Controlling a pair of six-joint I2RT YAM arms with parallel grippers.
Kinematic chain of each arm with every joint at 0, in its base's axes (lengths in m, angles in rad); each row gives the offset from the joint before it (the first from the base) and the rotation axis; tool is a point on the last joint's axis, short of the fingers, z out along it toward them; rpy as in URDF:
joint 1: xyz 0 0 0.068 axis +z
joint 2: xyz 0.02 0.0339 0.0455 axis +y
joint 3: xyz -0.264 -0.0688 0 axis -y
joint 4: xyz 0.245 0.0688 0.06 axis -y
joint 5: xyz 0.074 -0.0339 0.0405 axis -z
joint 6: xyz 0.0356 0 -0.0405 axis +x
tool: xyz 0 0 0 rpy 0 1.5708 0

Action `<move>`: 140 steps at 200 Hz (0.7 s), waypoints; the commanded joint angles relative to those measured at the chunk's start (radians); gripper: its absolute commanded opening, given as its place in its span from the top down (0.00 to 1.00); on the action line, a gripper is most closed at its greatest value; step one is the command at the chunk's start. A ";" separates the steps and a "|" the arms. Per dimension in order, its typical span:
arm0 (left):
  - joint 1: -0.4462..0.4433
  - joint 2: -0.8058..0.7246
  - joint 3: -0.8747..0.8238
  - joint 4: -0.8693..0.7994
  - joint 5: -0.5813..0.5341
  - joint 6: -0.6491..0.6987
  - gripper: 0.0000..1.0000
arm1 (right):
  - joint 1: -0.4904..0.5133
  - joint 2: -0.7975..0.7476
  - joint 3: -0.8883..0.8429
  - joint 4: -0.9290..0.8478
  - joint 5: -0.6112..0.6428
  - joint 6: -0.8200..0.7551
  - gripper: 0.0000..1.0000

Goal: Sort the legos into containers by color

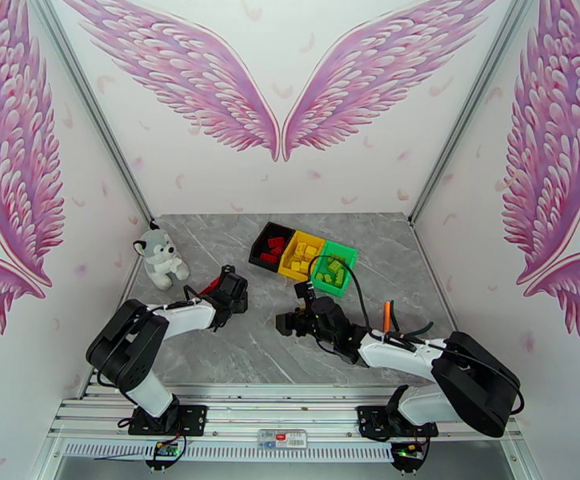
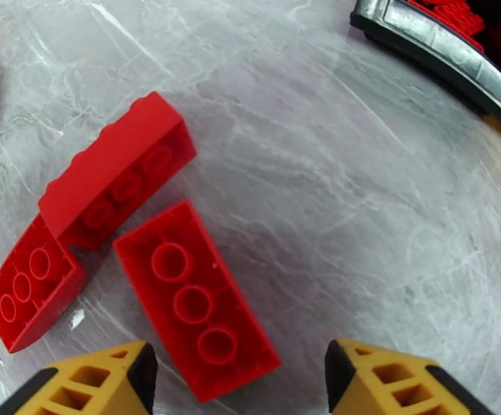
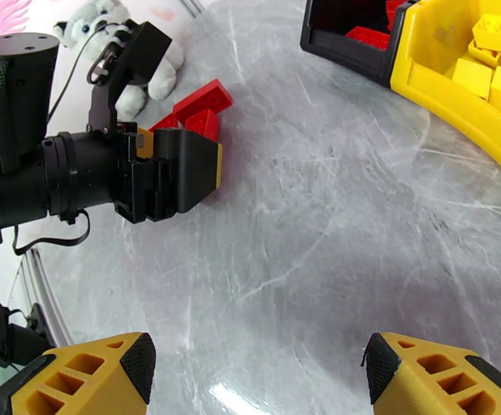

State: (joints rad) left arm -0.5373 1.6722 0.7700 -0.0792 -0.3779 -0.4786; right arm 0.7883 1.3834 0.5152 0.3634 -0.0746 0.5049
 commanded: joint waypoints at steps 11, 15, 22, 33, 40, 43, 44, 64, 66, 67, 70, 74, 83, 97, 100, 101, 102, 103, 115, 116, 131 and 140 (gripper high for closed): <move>0.015 0.089 0.081 -0.013 -0.014 0.014 0.33 | 0.010 -0.013 -0.013 0.001 0.024 0.003 0.14; 0.017 0.099 0.089 -0.014 -0.013 0.018 0.34 | 0.010 -0.014 -0.014 0.002 0.025 0.004 0.14; 0.022 0.113 0.103 -0.015 -0.013 0.022 0.37 | 0.010 -0.014 -0.013 -0.001 0.028 0.004 0.14; 0.027 0.131 0.123 -0.016 -0.016 0.029 0.40 | 0.010 -0.015 -0.012 -0.005 0.032 0.000 0.14; 0.029 0.138 0.133 -0.020 -0.020 0.031 0.42 | 0.009 -0.015 -0.011 -0.007 0.032 0.001 0.14; 0.030 0.140 0.138 -0.022 -0.022 0.032 0.43 | 0.010 -0.016 -0.010 -0.008 0.032 0.000 0.14; 0.031 0.141 0.139 -0.023 -0.023 0.033 0.43 | 0.010 -0.017 -0.010 -0.008 0.032 0.000 0.14; 0.031 0.149 0.157 -0.030 -0.032 0.039 0.48 | 0.010 -0.016 -0.010 -0.009 0.033 0.000 0.14; 0.031 0.149 0.159 -0.031 -0.034 0.041 0.49 | 0.011 -0.016 -0.010 -0.009 0.034 0.000 0.14; 0.031 0.149 0.160 -0.032 -0.034 0.041 0.49 | 0.010 -0.016 -0.010 -0.008 0.034 -0.001 0.14; 0.030 0.147 0.162 -0.033 -0.037 0.041 0.50 | 0.009 -0.015 -0.010 -0.009 0.035 0.000 0.14; 0.031 0.146 0.165 -0.034 -0.040 0.044 0.52 | 0.010 -0.014 -0.010 -0.009 0.035 -0.001 0.14; 0.031 0.144 0.171 -0.039 -0.046 0.049 0.56 | 0.009 -0.015 -0.011 -0.008 0.035 -0.001 0.14; 0.031 0.139 0.179 -0.044 -0.048 0.055 0.62 | 0.010 -0.015 -0.013 -0.009 0.035 -0.001 0.14; 0.031 0.137 0.180 -0.045 -0.049 0.057 0.64 | 0.009 -0.015 -0.014 -0.009 0.037 -0.001 0.14; 0.030 0.136 0.181 -0.046 -0.048 0.059 0.64 | 0.010 -0.015 -0.013 -0.009 0.037 -0.001 0.14; 0.029 0.135 0.181 -0.046 -0.047 0.058 0.64 | 0.010 -0.015 -0.013 -0.009 0.037 0.000 0.14; 0.029 0.134 0.181 -0.046 -0.047 0.060 0.65 | 0.010 -0.015 -0.013 -0.009 0.037 -0.001 0.14; 0.027 0.122 0.179 -0.048 -0.046 0.064 0.68 | 0.011 -0.020 -0.016 -0.011 0.043 -0.002 0.14; 0.028 0.122 0.178 -0.049 -0.047 0.064 0.68 | 0.010 -0.020 -0.016 -0.012 0.042 -0.002 0.14; 0.021 0.098 0.169 -0.048 -0.042 0.067 0.72 | 0.009 -0.033 -0.022 -0.018 0.058 -0.006 0.14; 0.015 0.079 0.160 -0.045 -0.034 0.070 0.73 | 0.008 -0.045 -0.026 -0.025 0.069 -0.009 0.14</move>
State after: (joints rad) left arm -0.5117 1.8061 0.9180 -0.1074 -0.4110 -0.4252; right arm 0.7883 1.3762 0.5095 0.3622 -0.0475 0.5041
